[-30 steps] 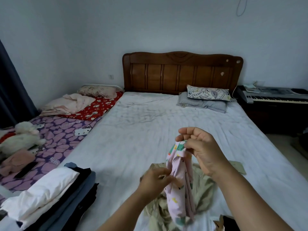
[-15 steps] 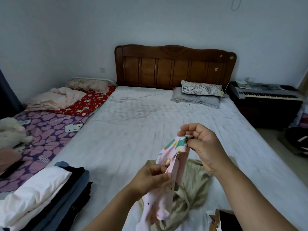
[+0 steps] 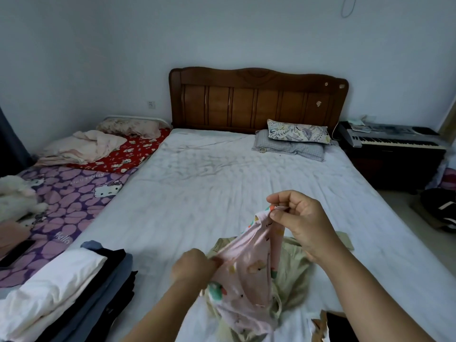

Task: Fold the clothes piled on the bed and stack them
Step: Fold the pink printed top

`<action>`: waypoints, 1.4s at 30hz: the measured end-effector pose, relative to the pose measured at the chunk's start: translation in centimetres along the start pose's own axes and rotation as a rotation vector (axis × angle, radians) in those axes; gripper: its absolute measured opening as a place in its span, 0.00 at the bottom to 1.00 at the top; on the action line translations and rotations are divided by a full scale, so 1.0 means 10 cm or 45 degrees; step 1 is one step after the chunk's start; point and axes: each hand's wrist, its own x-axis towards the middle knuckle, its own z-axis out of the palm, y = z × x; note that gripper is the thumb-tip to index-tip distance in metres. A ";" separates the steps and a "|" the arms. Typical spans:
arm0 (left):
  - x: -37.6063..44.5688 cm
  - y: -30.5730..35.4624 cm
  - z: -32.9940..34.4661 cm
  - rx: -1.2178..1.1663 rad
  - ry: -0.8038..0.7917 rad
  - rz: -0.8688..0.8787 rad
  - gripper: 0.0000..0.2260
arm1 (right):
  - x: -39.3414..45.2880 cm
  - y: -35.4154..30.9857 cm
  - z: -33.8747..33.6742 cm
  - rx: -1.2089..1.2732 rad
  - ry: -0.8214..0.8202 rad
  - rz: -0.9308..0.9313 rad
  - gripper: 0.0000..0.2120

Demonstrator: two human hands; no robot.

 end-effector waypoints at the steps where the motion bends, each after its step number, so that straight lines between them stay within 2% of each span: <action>1: 0.04 -0.03 -0.06 -0.107 0.060 -0.038 0.20 | 0.00 0.02 -0.03 -0.049 0.012 0.004 0.15; 3: 0.06 -0.07 -0.20 -0.305 0.240 -0.096 0.14 | 0.02 0.08 -0.11 -0.254 0.026 -0.003 0.15; 5: 0.07 -0.10 -0.33 -0.437 0.424 -0.060 0.06 | 0.04 0.13 -0.17 -0.552 0.020 -0.027 0.15; 8: 0.03 -0.01 -0.52 -0.716 0.533 0.139 0.12 | 0.07 0.21 -0.19 -0.906 -0.077 -0.076 0.12; 10: -0.02 0.06 -0.62 -0.874 0.557 0.223 0.15 | 0.07 0.23 -0.17 -1.021 -0.140 -0.053 0.03; 11: -0.03 0.09 -0.67 -0.925 0.572 0.255 0.15 | 0.06 0.23 -0.17 -1.044 -0.158 -0.027 0.04; 13: -0.04 0.14 -0.76 -0.981 0.585 0.304 0.14 | 0.06 0.26 -0.19 -1.003 -0.177 0.073 0.11; 16: -0.02 0.17 -0.89 -0.980 0.590 0.342 0.13 | 0.09 0.20 -0.18 -0.675 -0.109 0.352 0.19; 18: -0.01 0.19 -0.95 -0.940 0.589 0.362 0.13 | 0.11 0.18 -0.17 -0.575 -0.045 0.464 0.22; 19: -0.01 0.20 -0.96 -0.923 0.588 0.366 0.13 | 0.12 0.20 -0.18 -0.622 -0.055 0.446 0.20; 22: 0.02 0.21 -0.99 -0.906 0.579 0.380 0.13 | 0.11 0.24 -0.14 -0.731 -0.130 0.392 0.06; 23: 0.02 0.21 -0.99 -0.901 0.579 0.382 0.13 | 0.11 0.26 -0.13 -0.743 -0.137 0.384 0.05; 31: 0.16 0.12 -1.05 -0.998 0.602 0.333 0.10 | 0.17 0.32 -0.14 -0.666 0.025 0.125 0.13; 35: 0.27 0.05 -1.07 -1.032 0.437 0.365 0.07 | 0.19 0.37 -0.09 -0.238 0.006 0.146 0.15; 37: 0.34 0.00 -1.06 -0.918 0.336 0.427 0.10 | 0.21 0.44 -0.06 -0.145 0.065 0.149 0.15; 39: 0.39 -0.06 -1.05 -0.731 0.279 0.560 0.15 | 0.24 0.53 -0.02 -0.238 0.108 0.114 0.15; 42: 0.52 -0.19 -1.04 -0.260 0.208 0.809 0.21 | 0.27 0.64 -0.03 -0.421 0.123 0.077 0.17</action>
